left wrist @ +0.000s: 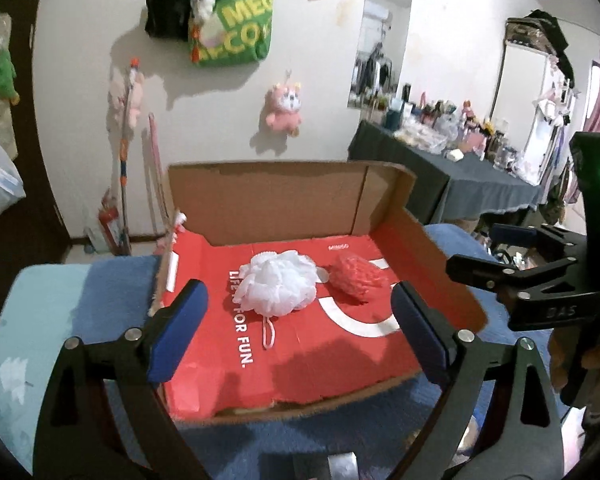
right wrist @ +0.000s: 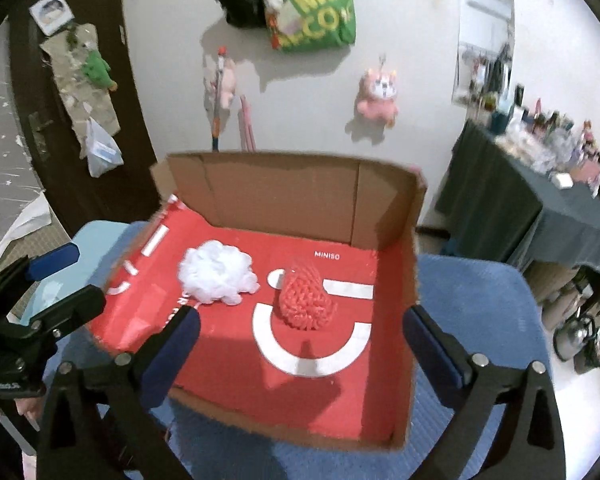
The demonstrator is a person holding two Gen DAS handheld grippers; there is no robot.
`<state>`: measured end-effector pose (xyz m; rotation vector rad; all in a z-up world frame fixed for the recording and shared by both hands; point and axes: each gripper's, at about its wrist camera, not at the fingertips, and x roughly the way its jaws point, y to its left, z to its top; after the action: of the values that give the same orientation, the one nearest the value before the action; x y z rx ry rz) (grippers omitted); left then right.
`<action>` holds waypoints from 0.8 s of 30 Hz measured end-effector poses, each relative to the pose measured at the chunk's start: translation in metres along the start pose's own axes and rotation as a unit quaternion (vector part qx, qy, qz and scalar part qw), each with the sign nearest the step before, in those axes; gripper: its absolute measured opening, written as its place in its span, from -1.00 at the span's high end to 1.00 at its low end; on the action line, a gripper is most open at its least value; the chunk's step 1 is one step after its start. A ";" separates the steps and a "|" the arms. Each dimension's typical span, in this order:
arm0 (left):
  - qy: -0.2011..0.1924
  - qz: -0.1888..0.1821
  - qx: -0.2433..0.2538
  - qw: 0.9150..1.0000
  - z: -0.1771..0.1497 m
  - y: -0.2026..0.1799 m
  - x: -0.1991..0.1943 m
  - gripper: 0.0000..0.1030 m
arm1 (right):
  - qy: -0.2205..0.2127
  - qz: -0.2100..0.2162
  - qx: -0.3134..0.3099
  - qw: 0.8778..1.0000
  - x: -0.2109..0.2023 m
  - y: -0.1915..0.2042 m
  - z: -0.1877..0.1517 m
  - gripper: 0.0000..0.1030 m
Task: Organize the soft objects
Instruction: 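Withdraw both tools from the box back toward the remaining items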
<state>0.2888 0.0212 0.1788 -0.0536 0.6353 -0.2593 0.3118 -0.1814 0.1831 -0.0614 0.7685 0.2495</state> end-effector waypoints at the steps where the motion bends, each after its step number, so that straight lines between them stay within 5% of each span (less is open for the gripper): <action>1: -0.011 0.003 0.004 1.000 -0.003 -0.004 -0.012 -0.89 | -0.014 -0.001 -0.005 1.000 -0.013 0.003 -0.004 -1.00; 8: -0.089 0.015 0.019 0.996 -0.033 -0.025 -0.090 -1.00 | -0.096 0.000 -0.029 0.995 -0.094 0.029 -0.041 -1.00; 16: -0.193 0.053 0.038 0.979 -0.081 -0.050 -0.171 -1.00 | -0.187 -0.012 -0.046 0.981 -0.170 0.051 -0.101 -1.00; 24: -0.216 0.061 0.034 0.974 -0.136 -0.063 -0.212 -1.00 | -0.222 -0.023 -0.024 0.975 -0.197 0.061 -0.172 -1.00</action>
<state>0.0302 0.0181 0.2006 -0.0035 0.1944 -0.1439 0.0433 -0.1872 0.1987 -0.0656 0.3156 0.2268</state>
